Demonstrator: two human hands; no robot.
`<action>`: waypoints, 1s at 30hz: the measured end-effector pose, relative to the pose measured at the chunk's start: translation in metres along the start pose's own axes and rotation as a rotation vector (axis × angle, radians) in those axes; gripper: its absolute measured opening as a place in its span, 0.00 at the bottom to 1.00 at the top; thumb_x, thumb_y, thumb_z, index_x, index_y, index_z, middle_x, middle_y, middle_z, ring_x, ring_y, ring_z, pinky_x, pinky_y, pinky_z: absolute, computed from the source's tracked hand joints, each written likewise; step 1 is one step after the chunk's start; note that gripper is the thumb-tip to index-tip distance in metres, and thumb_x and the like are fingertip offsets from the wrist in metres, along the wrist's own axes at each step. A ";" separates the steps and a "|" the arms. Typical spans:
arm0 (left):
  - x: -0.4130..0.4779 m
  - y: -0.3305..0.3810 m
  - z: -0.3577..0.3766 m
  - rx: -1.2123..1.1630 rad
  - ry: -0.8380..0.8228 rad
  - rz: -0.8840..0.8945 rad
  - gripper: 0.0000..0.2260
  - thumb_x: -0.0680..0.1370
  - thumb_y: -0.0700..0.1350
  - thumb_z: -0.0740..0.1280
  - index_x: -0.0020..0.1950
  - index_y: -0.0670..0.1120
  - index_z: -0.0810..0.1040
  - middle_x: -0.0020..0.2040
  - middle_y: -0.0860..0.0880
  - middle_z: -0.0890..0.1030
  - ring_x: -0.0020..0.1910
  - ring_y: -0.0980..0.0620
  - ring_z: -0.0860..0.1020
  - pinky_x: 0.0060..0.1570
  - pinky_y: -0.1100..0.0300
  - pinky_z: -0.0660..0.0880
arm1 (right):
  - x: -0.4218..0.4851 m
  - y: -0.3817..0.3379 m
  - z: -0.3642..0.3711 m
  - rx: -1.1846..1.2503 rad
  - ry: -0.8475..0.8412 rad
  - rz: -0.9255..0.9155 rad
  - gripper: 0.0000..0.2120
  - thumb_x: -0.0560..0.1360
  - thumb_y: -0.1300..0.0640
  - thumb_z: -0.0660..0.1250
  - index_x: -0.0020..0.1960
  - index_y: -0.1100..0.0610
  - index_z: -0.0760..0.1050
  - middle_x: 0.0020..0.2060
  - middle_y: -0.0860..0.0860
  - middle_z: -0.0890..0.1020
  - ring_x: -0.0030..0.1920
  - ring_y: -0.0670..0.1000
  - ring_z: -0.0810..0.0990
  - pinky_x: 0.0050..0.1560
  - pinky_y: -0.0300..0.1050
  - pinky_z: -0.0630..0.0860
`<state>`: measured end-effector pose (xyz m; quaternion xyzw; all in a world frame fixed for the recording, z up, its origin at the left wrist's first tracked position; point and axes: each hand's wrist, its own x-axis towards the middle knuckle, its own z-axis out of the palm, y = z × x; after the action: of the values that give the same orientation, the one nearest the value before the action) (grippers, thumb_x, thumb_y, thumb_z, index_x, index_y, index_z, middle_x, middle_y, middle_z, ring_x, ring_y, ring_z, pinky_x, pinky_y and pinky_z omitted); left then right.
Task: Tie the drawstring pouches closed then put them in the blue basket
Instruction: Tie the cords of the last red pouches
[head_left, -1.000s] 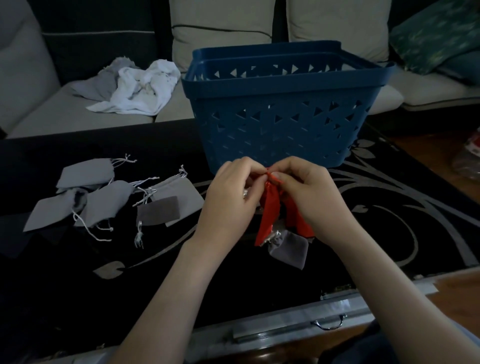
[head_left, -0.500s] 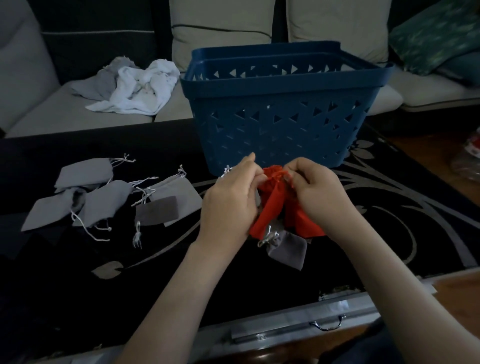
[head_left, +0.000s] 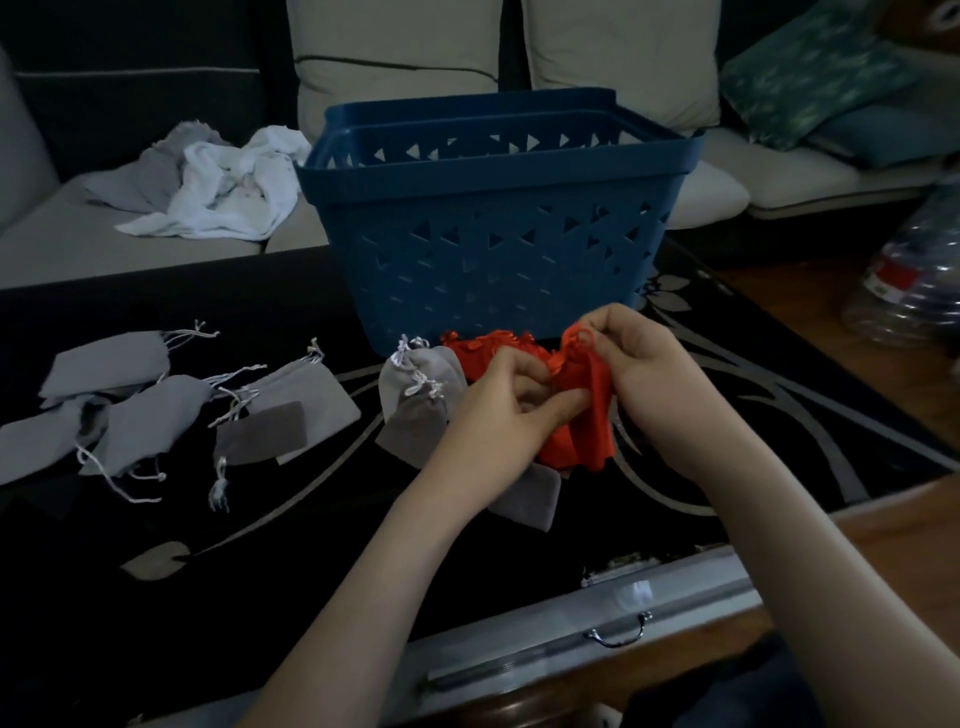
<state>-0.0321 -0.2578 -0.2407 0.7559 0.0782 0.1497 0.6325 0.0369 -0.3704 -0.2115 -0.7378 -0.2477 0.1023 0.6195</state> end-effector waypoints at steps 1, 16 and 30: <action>0.001 -0.001 0.004 -0.002 0.013 -0.027 0.20 0.60 0.59 0.73 0.43 0.51 0.70 0.32 0.53 0.77 0.36 0.51 0.77 0.46 0.47 0.75 | -0.002 0.001 -0.002 -0.015 0.009 0.007 0.10 0.81 0.63 0.57 0.43 0.57 0.72 0.34 0.51 0.76 0.33 0.44 0.73 0.36 0.36 0.70; -0.010 -0.019 -0.004 1.208 -0.233 -0.027 0.45 0.73 0.60 0.68 0.78 0.47 0.42 0.78 0.45 0.47 0.77 0.46 0.44 0.74 0.47 0.42 | 0.001 0.037 -0.027 -0.704 -0.162 0.095 0.20 0.75 0.64 0.64 0.66 0.54 0.68 0.55 0.52 0.75 0.55 0.51 0.73 0.50 0.42 0.68; -0.007 -0.015 -0.062 1.104 0.170 0.023 0.19 0.81 0.49 0.58 0.72 0.48 0.65 0.75 0.46 0.57 0.72 0.43 0.58 0.68 0.51 0.55 | -0.005 0.004 0.059 -0.789 -0.107 -0.335 0.30 0.67 0.56 0.60 0.70 0.50 0.65 0.68 0.48 0.64 0.65 0.50 0.59 0.63 0.48 0.55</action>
<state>-0.0578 -0.1990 -0.2470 0.9610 0.1875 0.1539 0.1326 0.0063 -0.3220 -0.2287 -0.8615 -0.4158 -0.0642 0.2842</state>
